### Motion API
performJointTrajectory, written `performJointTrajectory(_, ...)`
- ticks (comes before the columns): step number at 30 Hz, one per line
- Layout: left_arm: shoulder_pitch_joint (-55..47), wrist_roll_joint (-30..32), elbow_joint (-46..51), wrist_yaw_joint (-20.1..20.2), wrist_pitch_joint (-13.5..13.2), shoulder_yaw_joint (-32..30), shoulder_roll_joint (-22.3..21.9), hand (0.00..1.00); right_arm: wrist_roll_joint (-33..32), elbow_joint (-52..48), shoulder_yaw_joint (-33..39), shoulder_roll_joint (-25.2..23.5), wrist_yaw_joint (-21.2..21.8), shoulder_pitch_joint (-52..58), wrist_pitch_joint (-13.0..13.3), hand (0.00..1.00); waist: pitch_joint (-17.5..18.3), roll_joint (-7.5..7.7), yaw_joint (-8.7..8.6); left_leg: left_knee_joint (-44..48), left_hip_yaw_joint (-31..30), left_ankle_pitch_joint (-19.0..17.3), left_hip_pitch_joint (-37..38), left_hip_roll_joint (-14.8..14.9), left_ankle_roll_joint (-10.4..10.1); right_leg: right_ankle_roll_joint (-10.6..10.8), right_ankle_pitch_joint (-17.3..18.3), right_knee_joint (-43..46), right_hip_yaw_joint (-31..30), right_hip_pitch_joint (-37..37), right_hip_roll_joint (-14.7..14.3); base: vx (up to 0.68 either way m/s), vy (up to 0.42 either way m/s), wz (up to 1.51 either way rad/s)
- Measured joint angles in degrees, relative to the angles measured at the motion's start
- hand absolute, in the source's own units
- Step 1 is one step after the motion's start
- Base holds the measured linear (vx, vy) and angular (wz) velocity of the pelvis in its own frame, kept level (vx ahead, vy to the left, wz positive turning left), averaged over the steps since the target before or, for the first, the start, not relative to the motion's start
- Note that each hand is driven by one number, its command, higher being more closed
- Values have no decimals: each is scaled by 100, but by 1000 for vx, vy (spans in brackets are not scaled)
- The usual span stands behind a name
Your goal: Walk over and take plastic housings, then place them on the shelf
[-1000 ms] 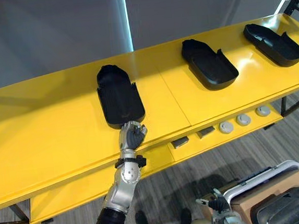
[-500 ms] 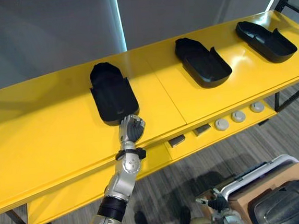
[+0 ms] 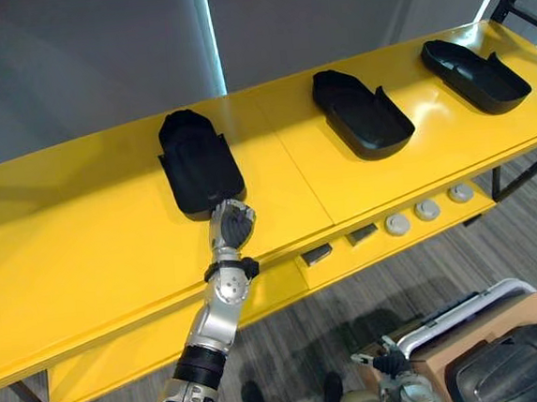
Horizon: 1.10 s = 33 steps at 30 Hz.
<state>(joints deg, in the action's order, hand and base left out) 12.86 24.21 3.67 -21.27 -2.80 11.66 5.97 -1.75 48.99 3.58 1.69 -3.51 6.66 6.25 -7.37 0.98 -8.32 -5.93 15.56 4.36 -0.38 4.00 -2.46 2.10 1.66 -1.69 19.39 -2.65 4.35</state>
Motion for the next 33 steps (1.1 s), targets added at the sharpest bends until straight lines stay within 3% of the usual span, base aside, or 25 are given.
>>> performJointTrajectory(5, -150, -397, 1628, -37, -587, -281, 3, 100, -2, 143, 7, 124, 7, -39, 13, 0, 18, -76, 151, 0, -138, 38, -19, -13, 7, -10, 8, 63, 84, -5, 8, -22, 10, 10)
performJointTrajectory(9, -763, -1018, 2342, -413, -946, -1672, -5, 100, -2, 279, 15, 244, 12, -57, 11, 0, 31, -142, 306, 1, -192, 76, -2, -2, 8, -45, 34, 140, 107, -12, -11, -24, 2, 7)
performJointTrajectory(10, -1092, -1341, 2359, -547, -1063, -2240, -29, 100, -2, 364, 62, 273, 13, -74, 12, 0, 31, -145, 378, 0, -270, 95, -6, -2, 10, -61, 50, 163, 161, -31, -17, -45, 3, 20)
performJointTrajectory(14, -2050, -2048, 1912, -815, -1216, -3405, -328, 100, 4, 399, 287, 304, -3, 34, 0, 0, 31, -143, 595, -2, -399, 100, 2, 7, 11, -76, 66, 169, 272, -108, -25, -34, 4, 18)
performJointTrajectory(17, -2645, -2613, 925, -858, -1086, -3707, -471, 100, 6, 330, 335, 309, -3, 102, -16, 0, 44, -120, 678, -3, -388, 70, -5, 9, -19, -71, 70, 169, 279, -150, -20, -42, 14, 5)
performJointTrajectory(18, -2861, -2875, 432, -780, -912, -3776, -568, 100, 7, 181, 323, 291, 3, 167, -39, 0, 57, -100, 723, -3, -298, 31, 2, 17, 34, -65, 72, 169, 283, -156, -14, -36, 26, -5)
performJointTrajectory(19, -3056, -3029, 8, -613, -689, -3837, -667, 0, 12, -26, 315, 250, 12, 246, -60, 0, 85, -50, 785, -2, -229, 20, 14, 27, 48, -63, 71, 169, 273, -156, -10, -19, 26, -5)
performJointTrajectory(24, -3282, -2875, -2059, 115, 16, -3834, -769, 0, 21, -652, 209, -35, 120, 404, -200, 0, 214, 134, 814, -1, 56, 0, 167, 64, 66, -13, 130, 275, 251, -223, 35, 25, 17, -8)
performJointTrajectory(28, -3223, -2738, -3272, 463, 128, -3410, -819, 0, 20, -768, 213, -144, 105, 443, -233, 0, 370, 137, 850, -2, 146, -56, 267, 27, 59, 13, 207, 375, 156, -230, 88, 38, 28, -8)
performJointTrajectory(33, -3082, -2562, -3945, 515, 108, -3005, -807, 0, 12, -638, 238, -136, -5, 455, -231, 0, 382, 40, 881, -3, 183, -75, 304, 1, 66, 62, 254, 380, 68, -221, 109, 27, 21, -6)
